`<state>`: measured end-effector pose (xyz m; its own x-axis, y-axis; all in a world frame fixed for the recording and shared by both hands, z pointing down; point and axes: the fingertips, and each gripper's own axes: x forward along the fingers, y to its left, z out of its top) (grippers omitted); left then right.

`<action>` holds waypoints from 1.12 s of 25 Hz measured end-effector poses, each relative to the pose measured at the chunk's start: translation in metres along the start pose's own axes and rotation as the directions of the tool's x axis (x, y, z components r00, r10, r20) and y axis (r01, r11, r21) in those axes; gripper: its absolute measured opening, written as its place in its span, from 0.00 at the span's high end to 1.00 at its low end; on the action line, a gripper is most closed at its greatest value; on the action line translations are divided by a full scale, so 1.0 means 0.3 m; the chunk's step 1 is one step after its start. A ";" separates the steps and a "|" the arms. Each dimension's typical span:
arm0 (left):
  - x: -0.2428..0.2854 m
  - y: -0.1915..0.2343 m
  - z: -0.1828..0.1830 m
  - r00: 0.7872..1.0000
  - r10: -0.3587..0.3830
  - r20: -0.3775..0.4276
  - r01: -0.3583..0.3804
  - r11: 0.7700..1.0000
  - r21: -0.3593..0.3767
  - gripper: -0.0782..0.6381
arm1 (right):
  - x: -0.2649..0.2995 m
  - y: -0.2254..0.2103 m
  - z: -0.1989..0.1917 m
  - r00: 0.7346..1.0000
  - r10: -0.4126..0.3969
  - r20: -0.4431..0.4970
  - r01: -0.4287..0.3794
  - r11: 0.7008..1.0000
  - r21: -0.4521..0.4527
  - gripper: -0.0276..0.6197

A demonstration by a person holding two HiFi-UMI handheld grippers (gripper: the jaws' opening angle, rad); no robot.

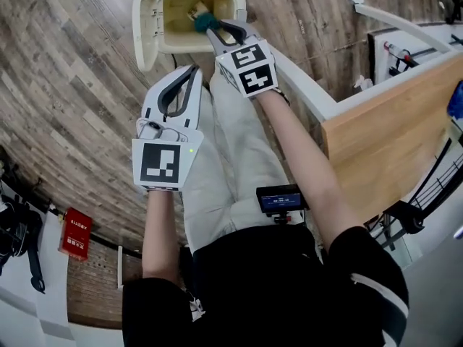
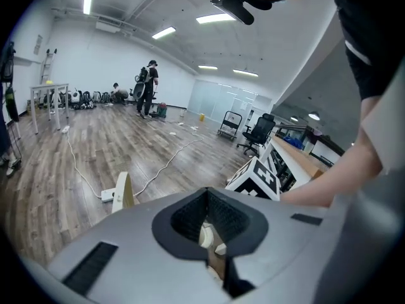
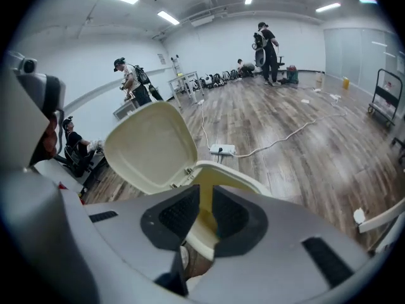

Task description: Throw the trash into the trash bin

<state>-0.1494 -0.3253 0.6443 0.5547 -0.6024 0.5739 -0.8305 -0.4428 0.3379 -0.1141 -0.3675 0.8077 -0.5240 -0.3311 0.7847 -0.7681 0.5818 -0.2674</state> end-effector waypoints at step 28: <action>-0.778 -0.428 0.944 0.864 0.018 0.503 -0.203 0.926 0.317 0.88 | -1.516 0.476 1.053 0.683 0.166 0.711 0.057 0.959 -0.279 0.96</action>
<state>-0.1580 -0.3160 0.2555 0.4900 -0.8624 0.1272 -0.8662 -0.4980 -0.0399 -0.1019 -0.3685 0.2360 -0.7473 -0.6578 0.0936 -0.6636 0.7460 -0.0557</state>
